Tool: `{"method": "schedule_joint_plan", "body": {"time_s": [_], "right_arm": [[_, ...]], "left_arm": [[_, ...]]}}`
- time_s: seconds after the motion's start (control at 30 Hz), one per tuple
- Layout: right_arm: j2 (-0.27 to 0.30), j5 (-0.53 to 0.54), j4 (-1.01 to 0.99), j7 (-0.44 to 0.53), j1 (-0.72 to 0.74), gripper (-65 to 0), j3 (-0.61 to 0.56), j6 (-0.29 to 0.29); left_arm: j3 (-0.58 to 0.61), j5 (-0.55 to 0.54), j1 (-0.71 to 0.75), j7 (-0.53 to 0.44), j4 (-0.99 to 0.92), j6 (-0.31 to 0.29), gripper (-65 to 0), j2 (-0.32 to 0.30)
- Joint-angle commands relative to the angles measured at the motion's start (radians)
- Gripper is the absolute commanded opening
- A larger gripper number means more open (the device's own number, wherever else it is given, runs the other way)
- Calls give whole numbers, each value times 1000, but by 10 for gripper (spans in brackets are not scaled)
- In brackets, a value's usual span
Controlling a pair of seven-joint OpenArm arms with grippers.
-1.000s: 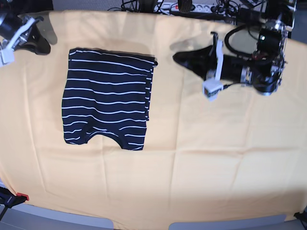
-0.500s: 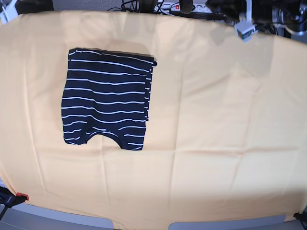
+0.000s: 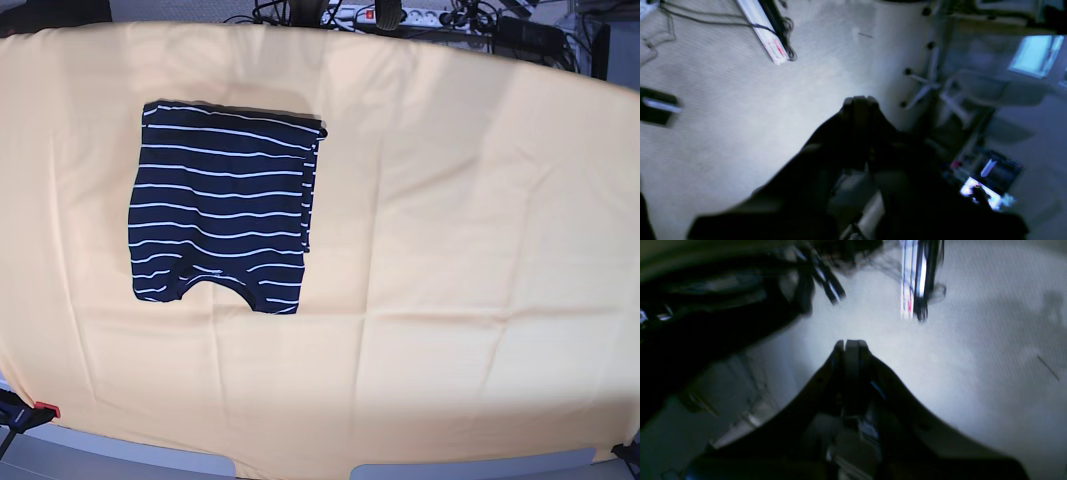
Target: Fold the T-shirt properly
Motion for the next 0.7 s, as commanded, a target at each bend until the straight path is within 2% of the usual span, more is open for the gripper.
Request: {"method": "schedule_joint_plan", "body": {"time_s": [0.0, 0.13, 0.23, 0.33, 0.43, 0.57, 0.63, 0.67], "right_arm": [[8, -36, -23, 38, 13, -650, -30, 4], [8, -219, -193, 179, 140, -650, -181, 4], [8, -350, -360, 299, 243, -650, -295, 4], [8, -476, -539, 410, 362, -650, -402, 4], [6, -599, -719, 563, 473, -650, -493, 4], [-2, -736, -903, 740, 598, -650, -591, -74], [-13, -801, -968, 823, 646, -650, -630, -166], [-21, -837, -996, 866, 666, -650, -648, -237]], "left_arm": [[26, 0, -10, -16, -36, -8, -650, -3], [143, 72, -130, -91, -244, -8, -650, 5], [196, 174, -227, -174, -413, -9, -650, 43], [220, 262, -330, -291, -585, -11, -650, 94], [223, 372, -424, -463, -757, -13, -650, 148], [223, 560, -543, -714, -967, -12, -650, 196], [223, 686, -604, -871, -1067, 7, -650, 216], [223, 737, -632, -937, -1115, 51, -650, 229]]}}
